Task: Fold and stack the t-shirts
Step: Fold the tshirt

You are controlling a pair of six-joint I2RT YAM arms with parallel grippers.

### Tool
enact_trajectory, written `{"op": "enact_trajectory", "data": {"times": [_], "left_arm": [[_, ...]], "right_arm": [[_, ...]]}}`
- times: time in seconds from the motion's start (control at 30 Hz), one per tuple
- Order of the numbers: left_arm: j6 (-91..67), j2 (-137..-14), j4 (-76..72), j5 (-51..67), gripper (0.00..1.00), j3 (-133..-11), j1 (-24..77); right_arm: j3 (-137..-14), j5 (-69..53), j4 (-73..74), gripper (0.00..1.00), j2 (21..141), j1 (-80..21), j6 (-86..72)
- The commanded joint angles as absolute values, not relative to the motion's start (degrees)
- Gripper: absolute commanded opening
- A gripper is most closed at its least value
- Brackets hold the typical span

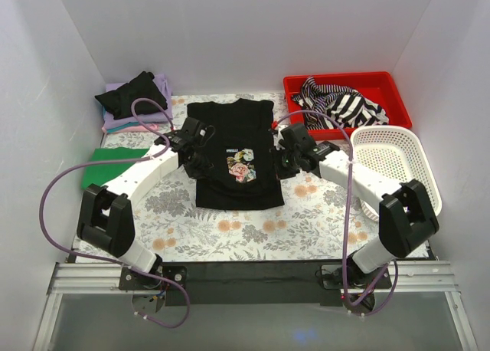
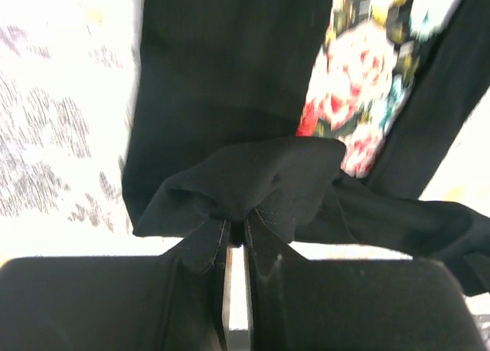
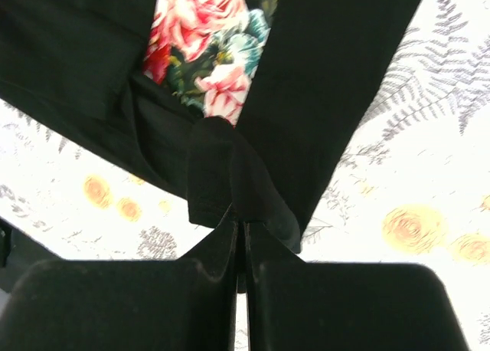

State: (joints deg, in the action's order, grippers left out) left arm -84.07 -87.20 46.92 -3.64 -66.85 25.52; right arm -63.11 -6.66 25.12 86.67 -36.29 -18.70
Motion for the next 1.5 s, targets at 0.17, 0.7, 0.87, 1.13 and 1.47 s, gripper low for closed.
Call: {"op": "enact_trajectory", "data": {"times": [0.17,0.7,0.87,1.13,1.47], "left_arm": [[-79.5,-90.6,41.8,-0.8,0.0,-70.5,19.6],[-77.7,-104.1,38.1,-4.8,0.4,-76.9,15.6],[-76.1,-104.9,42.2,-10.0,0.42,-83.8,14.9],[-74.4,-92.0,39.9,2.3,0.42,-78.1,15.0],[-76.9,-84.0,34.3,16.3,0.39,-59.0,19.0]], "right_arm": [[-70.7,-8.9,24.1,0.01,93.9,-31.6,-14.4],[-83.5,-5.9,21.7,0.45,109.9,-25.3,-10.6],[-87.1,-4.6,22.2,0.49,107.3,-25.0,-8.2],[-81.4,-18.9,23.4,0.51,101.1,-25.9,-9.5],[-70.1,-20.9,22.8,0.51,97.1,-33.6,-11.9]]}}
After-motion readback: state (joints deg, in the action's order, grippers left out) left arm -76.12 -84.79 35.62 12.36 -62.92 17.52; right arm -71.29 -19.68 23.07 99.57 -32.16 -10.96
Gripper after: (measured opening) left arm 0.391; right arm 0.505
